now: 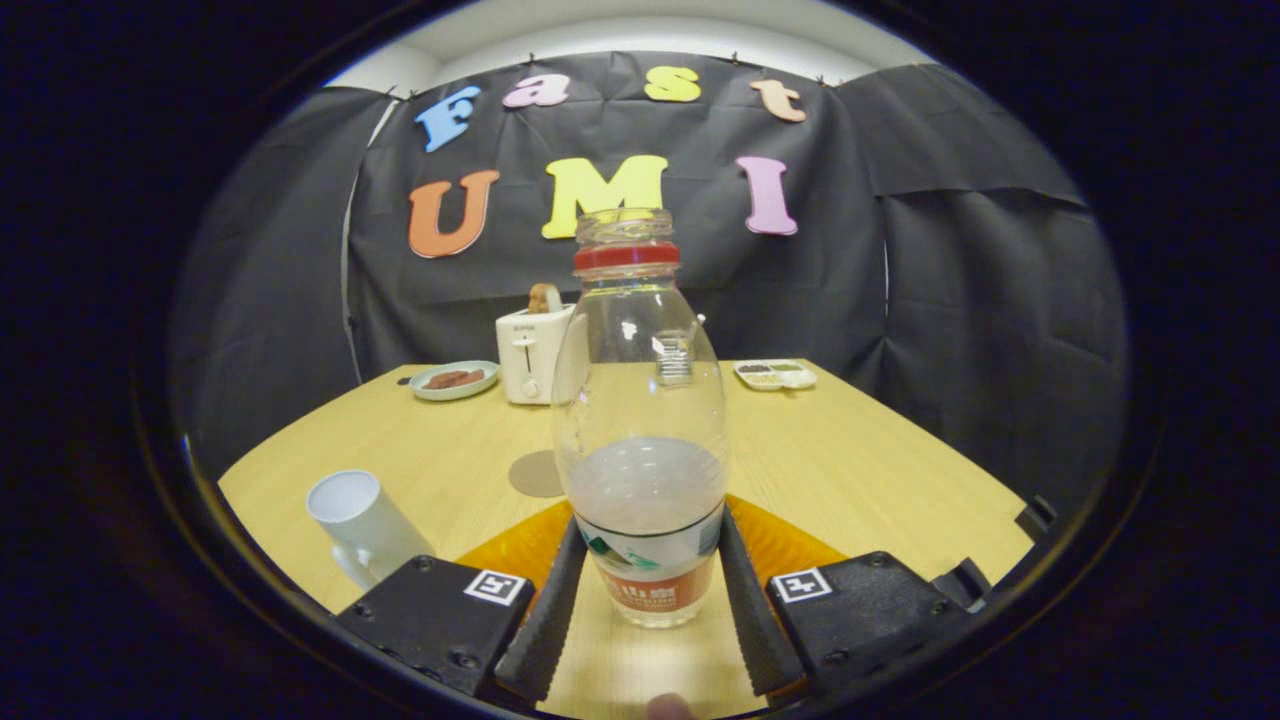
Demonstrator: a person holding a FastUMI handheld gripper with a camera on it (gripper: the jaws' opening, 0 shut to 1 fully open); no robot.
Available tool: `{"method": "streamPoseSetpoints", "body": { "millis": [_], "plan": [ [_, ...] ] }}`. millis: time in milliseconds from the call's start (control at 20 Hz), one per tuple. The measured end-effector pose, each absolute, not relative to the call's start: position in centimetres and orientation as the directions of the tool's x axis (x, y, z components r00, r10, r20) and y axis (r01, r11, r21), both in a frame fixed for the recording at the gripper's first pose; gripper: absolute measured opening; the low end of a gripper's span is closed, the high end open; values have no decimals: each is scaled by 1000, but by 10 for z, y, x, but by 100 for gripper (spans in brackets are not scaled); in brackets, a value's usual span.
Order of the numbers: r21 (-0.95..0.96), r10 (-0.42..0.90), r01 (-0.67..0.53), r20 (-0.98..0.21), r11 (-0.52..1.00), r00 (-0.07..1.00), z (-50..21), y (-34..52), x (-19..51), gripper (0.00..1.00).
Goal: Take the bottle from table, then pour the juice into the cup, finally place the bottle on the coaster
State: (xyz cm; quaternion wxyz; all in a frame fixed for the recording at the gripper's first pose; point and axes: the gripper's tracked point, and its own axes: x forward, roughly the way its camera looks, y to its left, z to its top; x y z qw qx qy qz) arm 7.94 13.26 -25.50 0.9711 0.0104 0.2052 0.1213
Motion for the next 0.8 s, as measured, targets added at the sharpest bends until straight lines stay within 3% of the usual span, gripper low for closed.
{"method": "streamPoseSetpoints", "body": {
  "millis": [350,800],
  "plan": [
    [-157,259,-340,-387,927,885,-230,160,74,74],
    [-515,218,-361,-319,777,923,-202,177,83,74]
  ]
}}
